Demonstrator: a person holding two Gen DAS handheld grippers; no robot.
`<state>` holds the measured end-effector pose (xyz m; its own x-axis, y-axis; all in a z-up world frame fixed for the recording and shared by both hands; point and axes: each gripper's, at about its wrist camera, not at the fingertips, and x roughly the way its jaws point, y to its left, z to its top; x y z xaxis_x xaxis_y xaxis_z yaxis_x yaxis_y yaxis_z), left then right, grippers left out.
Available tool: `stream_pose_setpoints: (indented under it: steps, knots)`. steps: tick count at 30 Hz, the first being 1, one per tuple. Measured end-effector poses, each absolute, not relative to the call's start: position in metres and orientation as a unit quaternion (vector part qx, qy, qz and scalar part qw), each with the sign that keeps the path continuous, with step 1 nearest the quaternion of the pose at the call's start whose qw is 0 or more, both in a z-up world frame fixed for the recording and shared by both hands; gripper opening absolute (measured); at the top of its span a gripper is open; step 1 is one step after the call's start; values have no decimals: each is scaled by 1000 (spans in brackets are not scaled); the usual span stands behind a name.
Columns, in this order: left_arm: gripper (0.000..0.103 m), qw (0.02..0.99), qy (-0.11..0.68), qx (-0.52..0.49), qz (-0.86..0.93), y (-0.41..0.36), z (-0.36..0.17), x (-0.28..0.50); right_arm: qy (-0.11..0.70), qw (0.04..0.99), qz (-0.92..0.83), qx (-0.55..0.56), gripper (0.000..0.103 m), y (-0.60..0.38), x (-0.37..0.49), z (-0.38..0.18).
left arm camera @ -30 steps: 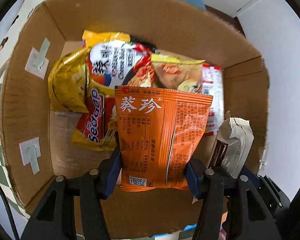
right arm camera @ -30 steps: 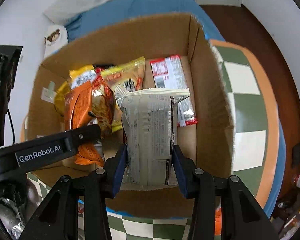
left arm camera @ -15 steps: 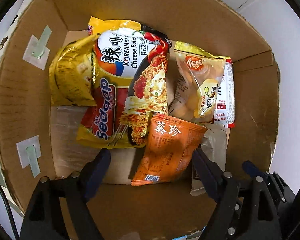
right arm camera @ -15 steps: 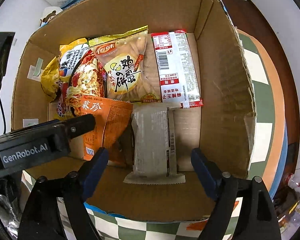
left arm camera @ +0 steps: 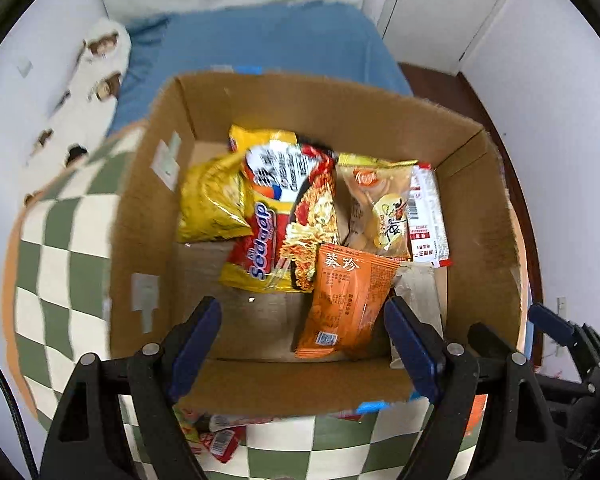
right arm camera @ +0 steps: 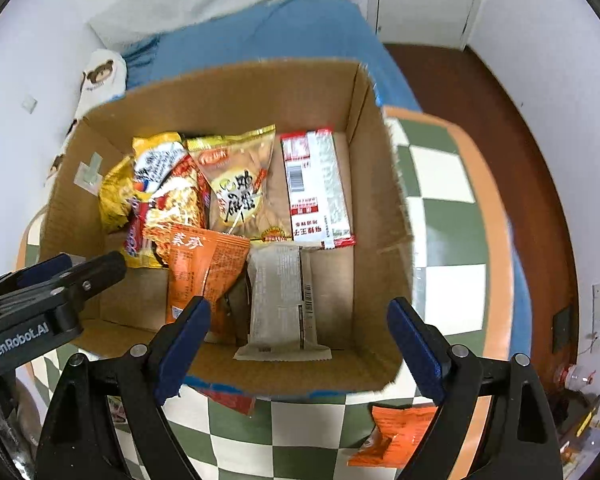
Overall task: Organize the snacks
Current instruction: 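Lower the orange Caizhen packet into the box with the left tool while the right tool releases the white packet, then grasp the fruit-candy bag with the left tool while the right tool grasps the brown packet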
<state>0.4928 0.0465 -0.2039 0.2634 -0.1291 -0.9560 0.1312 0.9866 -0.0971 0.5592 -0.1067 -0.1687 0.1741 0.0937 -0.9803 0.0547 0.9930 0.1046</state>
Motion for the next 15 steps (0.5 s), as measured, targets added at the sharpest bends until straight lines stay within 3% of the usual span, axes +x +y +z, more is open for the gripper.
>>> stream_pose_setpoints:
  steps: [15]
  knots:
    - [83,862,498,13,-90,53,-116,428,562,823,15,74,92,-101,499,-80]
